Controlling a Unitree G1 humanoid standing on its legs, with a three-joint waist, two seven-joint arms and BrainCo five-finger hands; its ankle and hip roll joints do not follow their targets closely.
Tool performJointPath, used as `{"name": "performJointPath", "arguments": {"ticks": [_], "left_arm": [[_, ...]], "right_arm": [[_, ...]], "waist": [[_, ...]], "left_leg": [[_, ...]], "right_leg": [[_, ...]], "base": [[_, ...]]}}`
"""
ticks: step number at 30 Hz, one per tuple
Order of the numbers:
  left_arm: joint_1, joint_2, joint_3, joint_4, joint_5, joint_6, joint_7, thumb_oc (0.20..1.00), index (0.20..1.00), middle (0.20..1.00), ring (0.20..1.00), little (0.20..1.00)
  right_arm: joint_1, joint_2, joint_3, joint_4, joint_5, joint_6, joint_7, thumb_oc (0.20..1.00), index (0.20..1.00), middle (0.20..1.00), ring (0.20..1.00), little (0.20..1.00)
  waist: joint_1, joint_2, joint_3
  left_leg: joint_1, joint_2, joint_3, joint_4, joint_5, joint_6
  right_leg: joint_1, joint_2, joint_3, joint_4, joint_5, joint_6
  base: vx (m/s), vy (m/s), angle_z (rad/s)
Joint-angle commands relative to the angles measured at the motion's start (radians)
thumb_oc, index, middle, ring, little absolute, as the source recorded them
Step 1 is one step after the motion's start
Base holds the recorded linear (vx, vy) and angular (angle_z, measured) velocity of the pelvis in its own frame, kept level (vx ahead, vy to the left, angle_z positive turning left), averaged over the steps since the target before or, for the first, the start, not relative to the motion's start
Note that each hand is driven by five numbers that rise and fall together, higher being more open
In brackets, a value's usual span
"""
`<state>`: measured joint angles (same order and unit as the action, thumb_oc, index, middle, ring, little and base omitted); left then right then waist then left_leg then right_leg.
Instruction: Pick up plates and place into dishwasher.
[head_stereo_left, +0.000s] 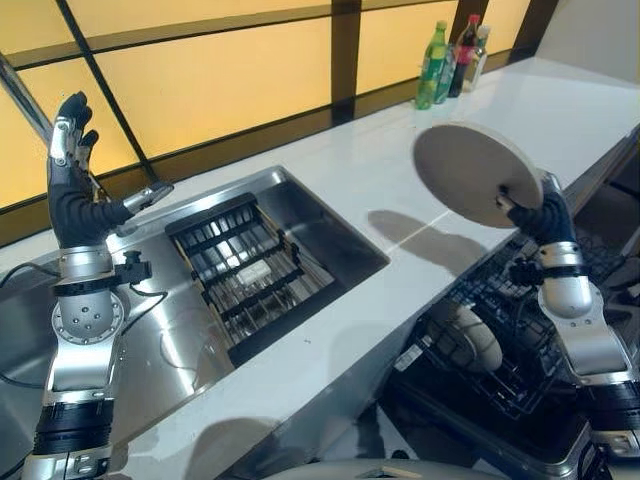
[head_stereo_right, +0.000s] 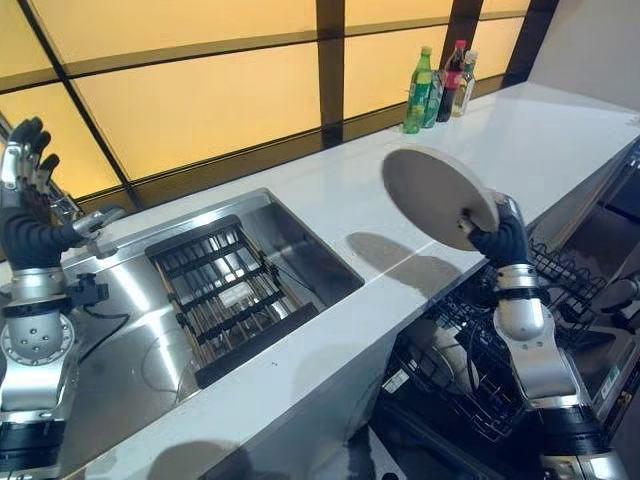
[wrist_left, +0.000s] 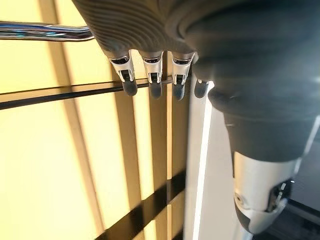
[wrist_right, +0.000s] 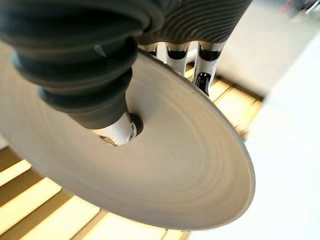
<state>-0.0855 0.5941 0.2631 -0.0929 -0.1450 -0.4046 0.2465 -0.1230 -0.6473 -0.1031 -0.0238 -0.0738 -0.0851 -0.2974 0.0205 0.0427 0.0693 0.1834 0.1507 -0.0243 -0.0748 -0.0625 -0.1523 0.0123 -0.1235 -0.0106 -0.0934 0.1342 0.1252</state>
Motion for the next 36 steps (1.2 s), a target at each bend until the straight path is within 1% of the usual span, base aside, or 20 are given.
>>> {"name": "performJointPath", "arguments": {"ticks": [1, 4, 5, 8, 9, 11, 12, 15, 19, 20, 23, 27, 33, 36], "left_arm": [[-0.016, 0.053, 0.032, 0.044, -0.036, -0.001, 0.021, 1.0, 1.0, 1.0, 1.0, 1.0], [-0.011, 0.055, 0.037, 0.049, -0.023, -0.004, 0.039, 1.0, 1.0, 1.0, 1.0, 1.0], [-0.012, 0.055, 0.037, 0.05, -0.023, -0.004, 0.04, 1.0, 1.0, 1.0, 1.0, 1.0], [-0.04, 0.062, 0.018, 0.067, -0.006, -0.018, 0.096, 1.0, 1.0, 1.0, 1.0, 1.0], [-0.044, 0.062, 0.018, 0.07, -0.004, -0.02, 0.098, 1.0, 1.0, 1.0, 1.0, 1.0], [-0.093, 0.079, -0.004, 0.089, 0.007, -0.024, 0.147, 1.0, 1.0, 1.0, 1.0, 1.0], [-0.106, 0.085, -0.01, 0.095, 0.008, -0.025, 0.161, 1.0, 1.0, 1.0, 1.0, 1.0], [-0.13, 0.102, -0.02, 0.099, 0.013, -0.023, 0.197, 1.0, 1.0, 1.0, 1.0, 1.0], [-0.138, 0.115, -0.016, 0.106, 0.017, -0.034, 0.236, 1.0, 1.0, 1.0, 1.0, 1.0], [-0.139, 0.117, -0.014, 0.102, 0.014, -0.032, 0.242, 1.0, 1.0, 1.0, 1.0, 1.0], [-0.147, 0.126, -0.012, 0.1, 0.011, -0.027, 0.251, 1.0, 1.0, 1.0, 1.0, 1.0], [-0.164, 0.139, -0.017, 0.096, 0.007, -0.018, 0.248, 1.0, 1.0, 1.0, 1.0, 1.0], [-0.213, 0.168, -0.033, 0.117, 0.004, -0.016, 0.246, 1.0, 1.0, 1.0, 1.0, 1.0], [-0.229, 0.179, -0.038, 0.118, 0.008, -0.011, 0.253, 1.0, 1.0, 1.0, 1.0, 1.0]], "right_arm": [[-0.037, -0.05, -0.069, -0.011, -0.048, -0.031, -0.09, 0.2, 0.2, 0.2, 0.2, 0.2], [-0.042, -0.056, -0.081, 0.033, -0.052, -0.026, -0.123, 0.2, 0.2, 0.2, 0.2, 0.2], [-0.044, -0.057, -0.081, 0.037, -0.053, -0.027, -0.126, 0.2, 0.2, 0.2, 0.2, 0.2], [-0.086, -0.082, -0.069, 0.095, -0.049, -0.012, -0.183, 0.2, 0.2, 0.2, 0.2, 0.2], [-0.092, -0.084, -0.067, 0.099, -0.049, -0.013, -0.184, 0.2, 0.2, 0.2, 0.2, 0.2], [-0.155, -0.11, -0.045, 0.147, -0.04, -0.002, -0.24, 0.2, 0.2, 0.2, 0.2, 0.2], [-0.172, -0.119, -0.036, 0.163, -0.048, 0.005, -0.266, 0.2, 0.2, 0.2, 0.2, 0.2], [-0.207, -0.144, -0.022, 0.192, -0.049, 0.029, -0.331, 0.2, 0.2, 0.2, 0.2, 0.2], [-0.203, -0.167, -0.039, 0.208, -0.07, 0.046, -0.387, 0.2, 0.2, 0.2, 0.2, 0.2], [-0.202, -0.171, -0.045, 0.208, -0.074, 0.05, -0.387, 0.2, 0.2, 0.2, 0.2, 0.2], [-0.201, -0.194, -0.047, 0.222, -0.086, 0.062, -0.346, 0.2, 0.2, 0.2, 0.2, 0.2], [-0.223, -0.229, -0.009, 0.241, -0.098, 0.086, -0.266, 0.2, 0.2, 0.2, 0.2, 0.2], [-0.29, -0.27, 0.051, 0.289, -0.079, 0.078, -0.191, 0.2, 0.2, 0.2, 0.2, 0.2], [-0.317, -0.287, 0.074, 0.311, -0.093, 0.074, -0.147, 0.2, 0.2, 0.2, 0.2, 0.2]], "waist": [[-0.047, -0.027, -0.007], [-0.057, -0.013, 0.024], [-0.057, -0.012, 0.026], [-0.066, 0.007, 0.081], [-0.066, 0.008, 0.081], [-0.074, 0.023, 0.141], [-0.076, 0.028, 0.156], [-0.081, 0.035, 0.197], [-0.093, 0.041, 0.235], [-0.094, 0.042, 0.239], [-0.095, 0.045, 0.255], [-0.088, 0.042, 0.273], [-0.077, 0.041, 0.3], [-0.069, 0.042, 0.309]], "left_leg": [[-0.122, 0.001, 0.003, -0.004, 0.096, 0.033], [-0.13, 0.008, 0.005, 0.001, 0.098, 0.029], [-0.131, 0.009, 0.006, 0.001, 0.098, 0.028], [-0.172, 0.008, -0.001, 0.008, 0.11, 0.022], [-0.175, 0.008, -0.001, 0.009, 0.111, 0.022], [-0.217, 0.002, -0.011, 0.013, 0.121, 0.021], [-0.224, 0.001, -0.012, 0.009, 0.114, 0.021], [-0.258, -0.002, -0.013, 0.014, 0.123, 0.021], [-0.296, -0.006, -0.013, 0.017, 0.131, 0.022], [-0.304, -0.008, -0.014, 0.018, 0.132, 0.022], [-0.327, -0.01, -0.017, 0.022, 0.135, 0.022], [-0.352, -0.013, -0.02, 0.028, 0.137, 0.022], [-0.385, -0.017, -0.019, 0.032, 0.144, 0.024], [-0.401, -0.021, -0.021, 0.033, 0.145, 0.026]], "right_leg": [[0.058, -0.05, 0.0, 0.031, -0.092, 0.026], [0.038, -0.05, 0.016, 0.034, -0.088, 0.028], [0.036, -0.05, 0.017, 0.035, -0.087, 0.028], [-0.012, -0.052, 0.038, 0.048, -0.081, 0.029], [-0.016, -0.052, 0.038, 0.051, -0.082, 0.029], [-0.058, -0.049, 0.051, 0.061, -0.078, 0.024], [-0.066, -0.049, 0.053, 0.061, -0.088, 0.024], [-0.094, -0.047, 0.058, 0.067, -0.087, 0.02], [-0.131, -0.042, 0.066, 0.072, -0.082, 0.015], [-0.139, -0.042, 0.066, 0.074, -0.081, 0.015], [-0.16, -0.041, 0.067, 0.078, -0.08, 0.013], [-0.182, -0.04, 0.063, 0.083, -0.078, 0.009], [-0.213, -0.036, 0.049, 0.093, -0.076, 0.004], [-0.228, -0.035, 0.039, 0.1, -0.076, 0.003]], "base": [[-0.06, -0.064, -0.04], [-0.07, -0.055, -0.15], [-0.12, -0.055, -0.1], [-0.19, -0.035, -0.14], [-0.25, -0.027, -0.21], [-0.28, -0.011, -0.14], [-0.18, -0.003, -0.1], [-0.13, -0.032, -0.05], [-0.11, -0.029, -0.01], [-0.07, -0.019, 0.0], [-0.04, -0.022, -0.02], [-0.02, -0.048, -0.04], [-0.02, -0.059, 0.0], [-0.01, -0.044, 0.01]]}}
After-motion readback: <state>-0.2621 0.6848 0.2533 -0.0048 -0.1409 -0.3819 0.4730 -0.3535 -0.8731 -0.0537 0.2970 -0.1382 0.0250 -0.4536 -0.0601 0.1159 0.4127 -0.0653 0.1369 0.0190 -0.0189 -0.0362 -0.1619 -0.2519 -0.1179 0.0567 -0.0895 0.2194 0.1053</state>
